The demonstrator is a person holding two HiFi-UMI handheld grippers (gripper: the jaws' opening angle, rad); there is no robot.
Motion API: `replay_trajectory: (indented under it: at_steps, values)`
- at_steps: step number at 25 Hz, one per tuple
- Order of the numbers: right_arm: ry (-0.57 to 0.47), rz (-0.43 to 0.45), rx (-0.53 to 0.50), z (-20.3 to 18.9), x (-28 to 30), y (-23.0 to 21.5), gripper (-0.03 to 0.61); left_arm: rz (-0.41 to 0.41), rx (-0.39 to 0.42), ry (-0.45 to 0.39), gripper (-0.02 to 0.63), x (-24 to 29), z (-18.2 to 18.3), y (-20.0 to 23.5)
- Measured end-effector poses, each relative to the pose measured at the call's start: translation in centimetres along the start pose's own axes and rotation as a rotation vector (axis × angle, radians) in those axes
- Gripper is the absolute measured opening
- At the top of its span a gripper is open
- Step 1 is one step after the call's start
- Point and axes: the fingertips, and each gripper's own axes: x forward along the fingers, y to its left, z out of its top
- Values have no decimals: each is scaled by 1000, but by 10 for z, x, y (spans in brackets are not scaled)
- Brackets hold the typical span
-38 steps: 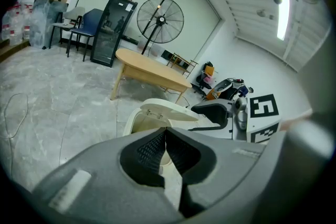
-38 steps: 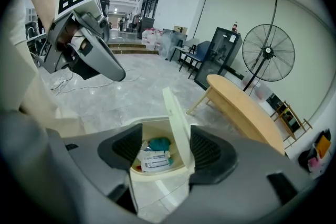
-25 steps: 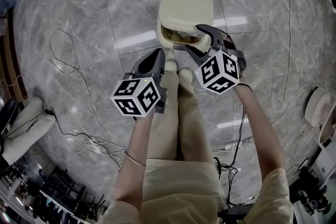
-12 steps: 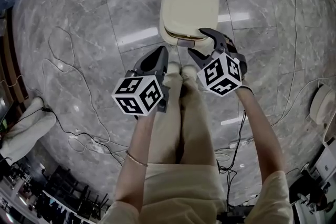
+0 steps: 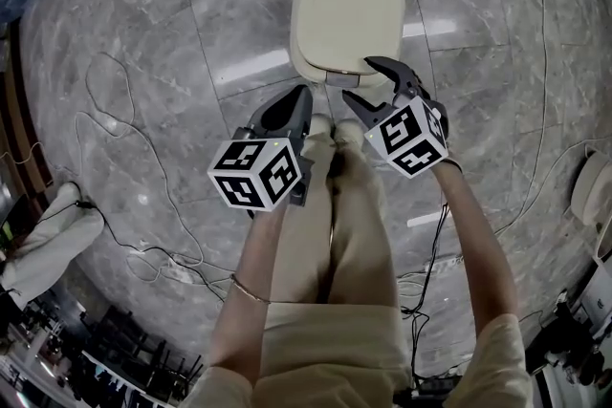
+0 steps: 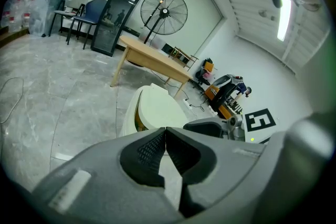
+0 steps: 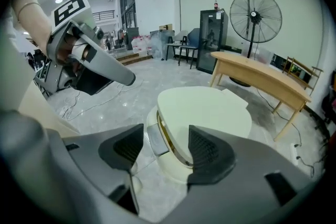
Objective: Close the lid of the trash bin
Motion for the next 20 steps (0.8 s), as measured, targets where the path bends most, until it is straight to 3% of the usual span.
replay_trajectory:
  at_steps: [11, 20]
  values:
    - [-93, -71, 233, -13, 8, -27, 44, -13, 6, 11, 23, 17, -11, 9]
    - [-83, -115, 274, -29, 24, -32, 6, -22, 17, 16, 23, 30, -19, 17]
